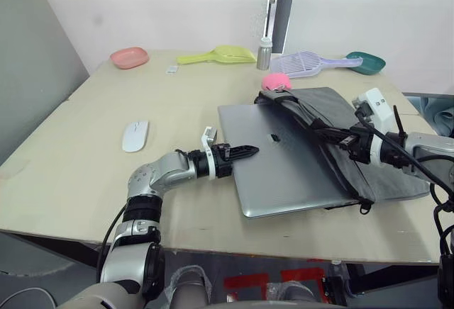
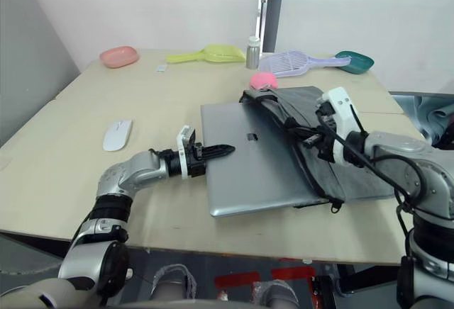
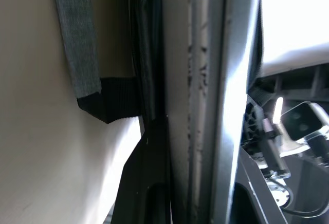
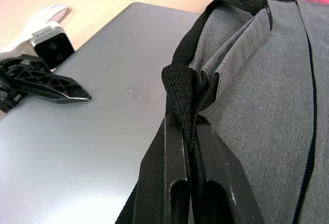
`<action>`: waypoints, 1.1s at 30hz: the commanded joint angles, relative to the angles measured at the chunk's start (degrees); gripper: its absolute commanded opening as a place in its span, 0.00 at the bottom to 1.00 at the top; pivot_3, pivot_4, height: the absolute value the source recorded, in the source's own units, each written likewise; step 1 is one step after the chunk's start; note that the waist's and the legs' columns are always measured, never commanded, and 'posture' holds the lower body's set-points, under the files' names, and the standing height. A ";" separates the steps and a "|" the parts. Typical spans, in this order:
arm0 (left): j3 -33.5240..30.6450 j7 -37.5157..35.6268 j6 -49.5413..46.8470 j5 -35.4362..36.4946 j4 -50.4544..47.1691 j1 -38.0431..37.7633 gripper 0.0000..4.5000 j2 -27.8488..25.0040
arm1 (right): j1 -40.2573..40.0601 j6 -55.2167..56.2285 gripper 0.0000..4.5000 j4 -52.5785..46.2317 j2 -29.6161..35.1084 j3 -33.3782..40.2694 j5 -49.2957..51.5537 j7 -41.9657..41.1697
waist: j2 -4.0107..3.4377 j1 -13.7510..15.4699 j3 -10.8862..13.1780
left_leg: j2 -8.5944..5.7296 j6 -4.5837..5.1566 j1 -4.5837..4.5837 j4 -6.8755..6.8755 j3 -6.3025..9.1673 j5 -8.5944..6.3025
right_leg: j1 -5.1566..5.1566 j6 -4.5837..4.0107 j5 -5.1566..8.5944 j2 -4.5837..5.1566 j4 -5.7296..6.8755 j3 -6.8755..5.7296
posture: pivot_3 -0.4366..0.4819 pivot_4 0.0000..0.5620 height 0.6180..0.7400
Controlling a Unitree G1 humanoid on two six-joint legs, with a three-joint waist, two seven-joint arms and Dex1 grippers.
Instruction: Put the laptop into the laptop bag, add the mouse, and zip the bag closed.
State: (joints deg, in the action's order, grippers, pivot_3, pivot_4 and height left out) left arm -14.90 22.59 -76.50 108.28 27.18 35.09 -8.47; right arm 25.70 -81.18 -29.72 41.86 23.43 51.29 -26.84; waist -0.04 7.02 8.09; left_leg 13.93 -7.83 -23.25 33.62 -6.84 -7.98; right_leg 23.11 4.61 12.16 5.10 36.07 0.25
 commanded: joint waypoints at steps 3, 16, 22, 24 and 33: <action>0.17 -0.99 5.82 3.81 -4.58 3.31 0.08 1.98 | 0.53 0.85 0.00 -2.37 -1.49 0.04 2.68 1.08 | 0.00 -0.06 0.00 | 0.00 0.00 0.00 0.01 -0.01 0.00 | 0.00 0.01 0.00 0.00 0.01 0.01 | 0.48 0.27 1.00; 2.05 -1.68 8.76 -0.10 -1.51 5.78 0.08 3.19 | -0.92 -0.43 0.00 -4.75 -4.60 0.47 7.86 6.20 | 0.00 0.03 0.00 | -0.01 0.01 0.00 0.02 -0.02 0.01 | 0.00 0.05 -0.03 0.00 0.00 0.02 | 0.48 0.27 1.00; 3.44 -3.34 7.32 -3.55 -0.18 7.22 0.08 5.01 | -0.89 0.02 0.00 -4.70 -4.90 0.11 9.78 8.39 | -0.01 0.10 0.00 | -0.03 0.01 0.00 0.03 -0.02 0.01 | 0.00 0.08 -0.05 0.01 0.00 0.03 | 0.48 0.27 1.00; 3.66 -4.06 7.18 -4.94 0.28 7.67 0.08 6.12 | -0.79 0.19 0.00 -4.60 -4.97 -0.12 10.29 9.05 | -0.01 0.10 0.00 | -0.05 0.02 -0.01 0.03 -0.02 0.01 | 0.00 0.09 -0.05 0.03 -0.01 0.03 | 0.48 0.27 1.00; 2.42 -8.01 7.24 -10.85 3.29 9.76 0.08 9.47 | -0.52 0.71 0.00 -4.50 -5.02 -0.60 12.97 11.33 | -0.01 0.02 -0.01 | -0.07 0.04 0.00 0.04 -0.02 0.02 | 0.00 0.12 -0.07 0.05 0.01 0.05 | 0.48 0.27 1.00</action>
State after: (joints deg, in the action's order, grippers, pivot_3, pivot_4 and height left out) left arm -11.08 18.67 -68.99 96.56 31.77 42.03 -0.23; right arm 24.39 -81.76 -32.15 36.96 22.15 62.02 -15.69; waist -0.05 7.04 8.09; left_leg 13.85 -7.80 -23.25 33.66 -6.86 -7.96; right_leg 23.11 4.74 12.09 5.16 36.07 0.31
